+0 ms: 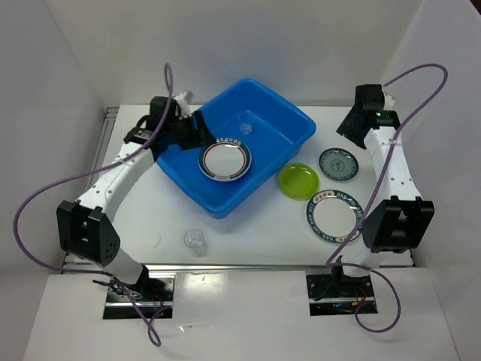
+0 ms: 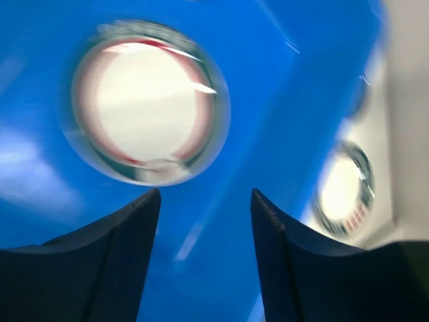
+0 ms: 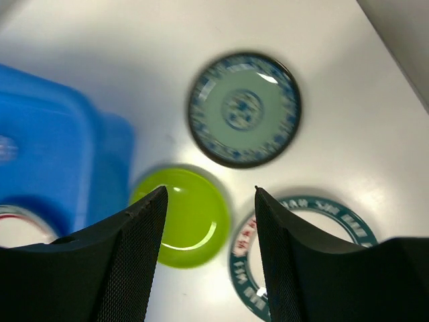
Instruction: Place the mixed dishes into the plastic bin
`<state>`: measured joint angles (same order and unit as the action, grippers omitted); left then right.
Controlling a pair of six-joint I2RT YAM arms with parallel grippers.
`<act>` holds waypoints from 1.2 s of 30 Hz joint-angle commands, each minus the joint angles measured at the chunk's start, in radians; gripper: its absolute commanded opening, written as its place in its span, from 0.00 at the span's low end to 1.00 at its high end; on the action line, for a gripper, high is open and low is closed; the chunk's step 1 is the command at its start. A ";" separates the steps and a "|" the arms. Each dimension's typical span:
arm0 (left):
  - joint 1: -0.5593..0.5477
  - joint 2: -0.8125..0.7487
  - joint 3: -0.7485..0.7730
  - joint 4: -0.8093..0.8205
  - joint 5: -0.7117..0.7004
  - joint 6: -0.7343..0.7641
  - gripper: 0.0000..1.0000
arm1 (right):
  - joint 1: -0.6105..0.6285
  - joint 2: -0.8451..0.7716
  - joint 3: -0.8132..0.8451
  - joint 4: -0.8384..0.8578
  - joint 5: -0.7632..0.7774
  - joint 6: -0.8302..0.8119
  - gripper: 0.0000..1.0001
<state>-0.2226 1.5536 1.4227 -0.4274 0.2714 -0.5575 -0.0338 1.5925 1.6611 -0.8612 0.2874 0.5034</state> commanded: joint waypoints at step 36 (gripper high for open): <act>-0.863 0.506 -0.064 0.562 -0.210 -0.645 0.71 | -0.167 -0.358 -0.204 0.060 -0.024 -0.055 0.66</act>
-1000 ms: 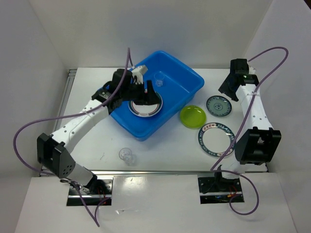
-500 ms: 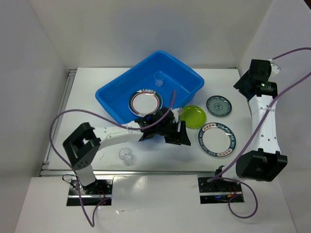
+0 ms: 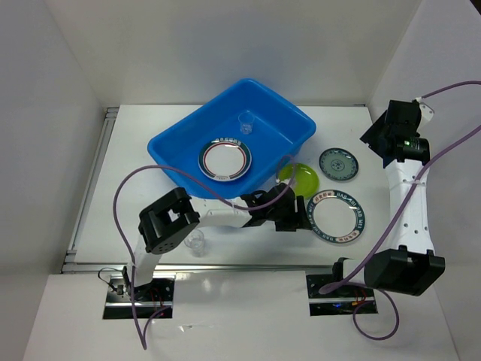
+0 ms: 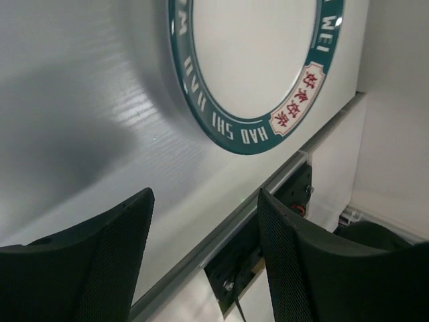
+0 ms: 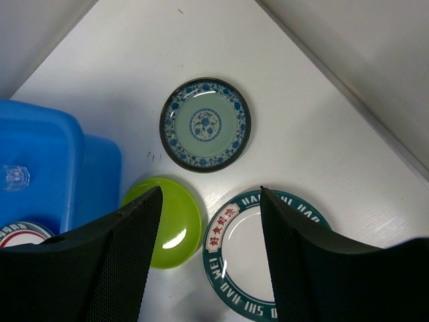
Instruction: Place the mixed dishes into the plastic bin
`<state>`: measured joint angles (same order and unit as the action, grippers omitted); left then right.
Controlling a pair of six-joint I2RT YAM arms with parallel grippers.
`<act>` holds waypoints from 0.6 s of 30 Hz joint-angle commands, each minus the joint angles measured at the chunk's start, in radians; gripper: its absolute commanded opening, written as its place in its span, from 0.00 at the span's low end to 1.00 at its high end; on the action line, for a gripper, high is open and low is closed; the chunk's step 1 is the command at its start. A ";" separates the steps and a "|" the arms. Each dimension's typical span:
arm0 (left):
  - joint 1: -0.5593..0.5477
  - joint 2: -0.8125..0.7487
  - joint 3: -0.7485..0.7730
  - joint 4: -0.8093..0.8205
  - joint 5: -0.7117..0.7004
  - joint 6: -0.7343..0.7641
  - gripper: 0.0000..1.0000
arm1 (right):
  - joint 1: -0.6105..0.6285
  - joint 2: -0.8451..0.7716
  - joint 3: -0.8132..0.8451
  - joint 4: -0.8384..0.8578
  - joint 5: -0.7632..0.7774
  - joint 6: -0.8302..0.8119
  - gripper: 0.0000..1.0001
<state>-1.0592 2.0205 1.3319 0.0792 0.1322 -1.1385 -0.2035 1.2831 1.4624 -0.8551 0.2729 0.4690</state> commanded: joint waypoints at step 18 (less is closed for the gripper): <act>-0.045 0.216 0.148 0.099 -0.226 -0.176 0.53 | 0.003 -0.105 -0.056 0.096 0.000 -0.021 0.66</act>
<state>-1.1011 2.1921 1.4391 0.1505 -0.0452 -1.2903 -0.2035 1.2034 1.4124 -0.8074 0.2687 0.4656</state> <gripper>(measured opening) 0.534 0.658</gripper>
